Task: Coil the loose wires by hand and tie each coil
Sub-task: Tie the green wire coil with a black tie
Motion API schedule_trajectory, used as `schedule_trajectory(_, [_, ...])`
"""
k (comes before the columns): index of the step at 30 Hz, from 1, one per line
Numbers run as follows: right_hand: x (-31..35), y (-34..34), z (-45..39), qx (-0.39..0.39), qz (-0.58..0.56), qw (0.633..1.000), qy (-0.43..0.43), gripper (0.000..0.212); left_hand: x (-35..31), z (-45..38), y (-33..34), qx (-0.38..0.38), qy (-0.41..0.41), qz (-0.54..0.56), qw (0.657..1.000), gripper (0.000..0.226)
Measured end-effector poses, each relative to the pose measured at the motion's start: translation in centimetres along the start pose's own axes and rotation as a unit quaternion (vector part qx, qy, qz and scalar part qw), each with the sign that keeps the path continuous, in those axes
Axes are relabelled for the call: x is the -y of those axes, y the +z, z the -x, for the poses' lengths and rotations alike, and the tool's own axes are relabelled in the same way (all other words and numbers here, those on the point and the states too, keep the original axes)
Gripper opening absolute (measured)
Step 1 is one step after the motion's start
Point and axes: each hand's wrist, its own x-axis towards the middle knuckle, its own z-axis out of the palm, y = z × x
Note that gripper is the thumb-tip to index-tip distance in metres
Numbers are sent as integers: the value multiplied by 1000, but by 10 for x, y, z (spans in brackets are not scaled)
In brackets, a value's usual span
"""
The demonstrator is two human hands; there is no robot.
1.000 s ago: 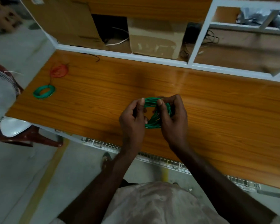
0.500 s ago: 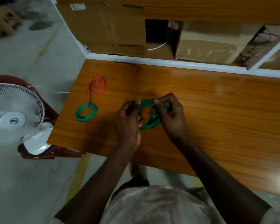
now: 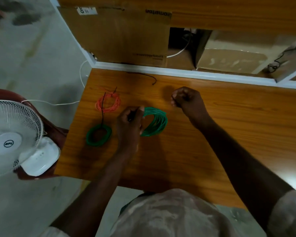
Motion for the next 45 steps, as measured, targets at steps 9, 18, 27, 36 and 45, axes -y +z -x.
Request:
schedule_trajectory(9, [-13, 37, -117, 35, 288, 953, -83, 28, 5, -57, -5, -71, -24, -1, 997, 15])
schedule_trajectory(18, [-30, 51, -180, 129, 403, 892, -160, 24, 12, -86, -7, -86, -36, 28, 995, 17])
schedule_trajectory(27, [-12, 43, -152, 116, 347, 911, -189, 14, 11, -88, -19, -37, -43, 4, 998, 21])
schedule_trajectory(36, [37, -22, -66, 70, 319, 917, -231, 12, -18, -66, -19, 97, -72, 133, 984, 18])
schedule_trajectory(45, [56, -65, 25, 144, 305, 908, -247, 12, -48, -52, -22, 126, -32, 145, 981, 17])
